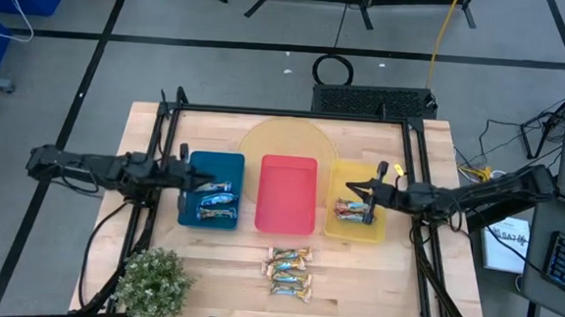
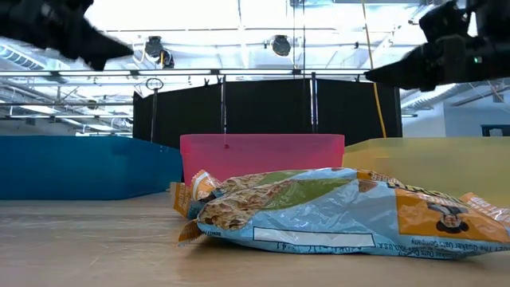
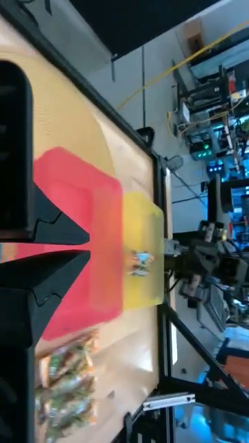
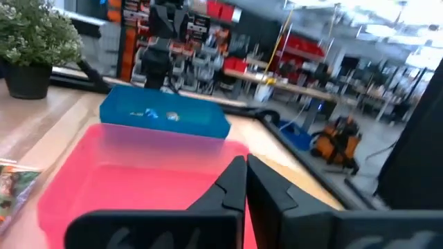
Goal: Pick and place Granola Bars by type
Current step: Put the yellow granola bar into pink bin
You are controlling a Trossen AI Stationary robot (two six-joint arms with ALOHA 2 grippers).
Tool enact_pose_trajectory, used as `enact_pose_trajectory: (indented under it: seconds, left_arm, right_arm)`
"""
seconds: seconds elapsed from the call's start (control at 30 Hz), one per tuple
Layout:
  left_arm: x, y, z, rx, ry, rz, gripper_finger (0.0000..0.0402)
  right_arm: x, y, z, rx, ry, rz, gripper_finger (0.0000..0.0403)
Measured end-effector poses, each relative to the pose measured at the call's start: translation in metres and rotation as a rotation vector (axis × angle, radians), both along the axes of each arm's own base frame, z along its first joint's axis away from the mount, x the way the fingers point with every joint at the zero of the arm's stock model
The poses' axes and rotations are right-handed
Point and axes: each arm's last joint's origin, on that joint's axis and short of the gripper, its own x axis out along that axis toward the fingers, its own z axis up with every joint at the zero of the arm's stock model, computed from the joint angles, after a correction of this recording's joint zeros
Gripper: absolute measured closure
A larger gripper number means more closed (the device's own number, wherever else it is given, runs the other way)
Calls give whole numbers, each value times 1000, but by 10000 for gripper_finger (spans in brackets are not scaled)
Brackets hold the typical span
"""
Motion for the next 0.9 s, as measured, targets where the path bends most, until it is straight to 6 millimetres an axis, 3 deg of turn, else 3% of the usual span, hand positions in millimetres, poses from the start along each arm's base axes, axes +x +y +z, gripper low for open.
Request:
enact_pose_trajectory:
  seconds: [0.13,0.27,0.43,0.6,0.77,0.9]
  left_arm:
    - [35,-8,38,-18,83,-24,371]
    - [88,-33,51,-67,279,-126,371]
    - [149,-88,33,-18,469,-291,364]
    - [186,-139,8,75,630,-358,302]
    - [221,-162,9,3,639,-306,217]
    - [247,-169,3,-84,661,-312,164]
  right_arm:
    - [-2,-2,2,-38,-47,-16,400]
    - [-2,-3,2,-38,-45,-21,402]
    - [-2,-3,2,-36,-45,-20,402]
    - [-2,-2,0,-5,-39,11,402]
    - [-1,2,-1,-18,-29,163,402]
    - [-1,3,0,-19,-36,189,402]
